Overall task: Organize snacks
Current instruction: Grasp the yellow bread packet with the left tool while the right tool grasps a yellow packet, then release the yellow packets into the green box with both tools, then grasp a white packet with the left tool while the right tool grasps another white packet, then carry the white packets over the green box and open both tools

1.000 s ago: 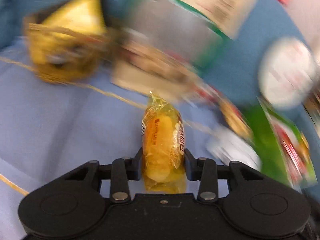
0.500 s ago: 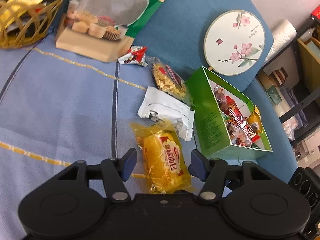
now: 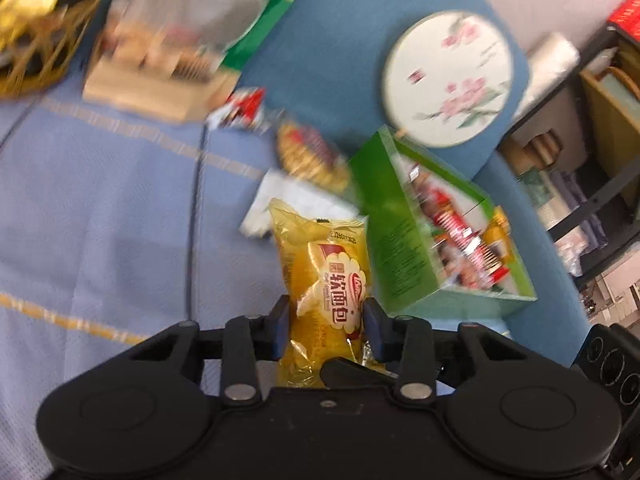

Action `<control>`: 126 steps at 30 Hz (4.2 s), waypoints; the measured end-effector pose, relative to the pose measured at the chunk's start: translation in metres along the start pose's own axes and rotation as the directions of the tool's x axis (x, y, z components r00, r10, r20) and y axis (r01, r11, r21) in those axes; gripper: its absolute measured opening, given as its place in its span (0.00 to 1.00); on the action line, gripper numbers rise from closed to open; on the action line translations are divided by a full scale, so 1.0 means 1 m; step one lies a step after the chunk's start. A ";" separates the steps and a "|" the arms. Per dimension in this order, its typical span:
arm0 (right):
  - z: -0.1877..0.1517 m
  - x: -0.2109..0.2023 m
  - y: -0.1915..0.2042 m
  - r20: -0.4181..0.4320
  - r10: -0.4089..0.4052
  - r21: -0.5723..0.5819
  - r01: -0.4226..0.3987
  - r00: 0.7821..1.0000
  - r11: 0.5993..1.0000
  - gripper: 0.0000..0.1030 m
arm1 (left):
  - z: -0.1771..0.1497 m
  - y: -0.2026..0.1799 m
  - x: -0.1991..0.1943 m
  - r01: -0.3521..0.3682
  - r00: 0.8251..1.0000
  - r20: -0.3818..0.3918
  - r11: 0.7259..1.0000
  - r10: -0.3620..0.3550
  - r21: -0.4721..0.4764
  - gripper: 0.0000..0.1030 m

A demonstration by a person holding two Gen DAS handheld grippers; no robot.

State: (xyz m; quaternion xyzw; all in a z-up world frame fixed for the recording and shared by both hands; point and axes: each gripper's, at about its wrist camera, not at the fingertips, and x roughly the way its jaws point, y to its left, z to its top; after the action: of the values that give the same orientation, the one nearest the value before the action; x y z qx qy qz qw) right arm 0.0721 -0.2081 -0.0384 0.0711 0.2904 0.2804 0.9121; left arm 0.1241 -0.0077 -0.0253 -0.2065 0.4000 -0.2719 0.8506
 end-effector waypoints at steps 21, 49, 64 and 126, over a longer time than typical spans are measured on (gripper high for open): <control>0.035 -0.047 -0.081 0.330 -0.263 0.072 0.253 0.907 0.965 0.53 | 0.071 -0.110 0.083 0.135 0.988 0.055 0.975 -0.147 0.176 0.12; 0.033 -0.029 -0.071 0.276 -0.375 0.003 0.389 0.885 0.921 0.83 | 0.050 -0.045 0.051 -0.109 0.989 0.116 0.983 0.093 0.146 1.00; 0.014 -0.004 -0.021 0.024 -0.160 -0.137 0.161 0.987 0.977 0.91 | 0.043 0.008 0.079 -0.151 0.988 0.004 0.982 0.152 0.109 0.49; 0.038 -0.077 -0.069 0.239 -0.289 0.141 0.262 0.927 0.955 0.50 | 0.049 -0.111 0.056 0.136 0.989 0.037 0.974 -0.145 0.182 0.24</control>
State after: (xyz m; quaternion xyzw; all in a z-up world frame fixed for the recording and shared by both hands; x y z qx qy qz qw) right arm 0.0739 -0.3071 0.0105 0.1139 0.1913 0.1218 0.9673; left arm 0.1599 -0.1210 0.0351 -0.1636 0.3368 -0.3609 0.8541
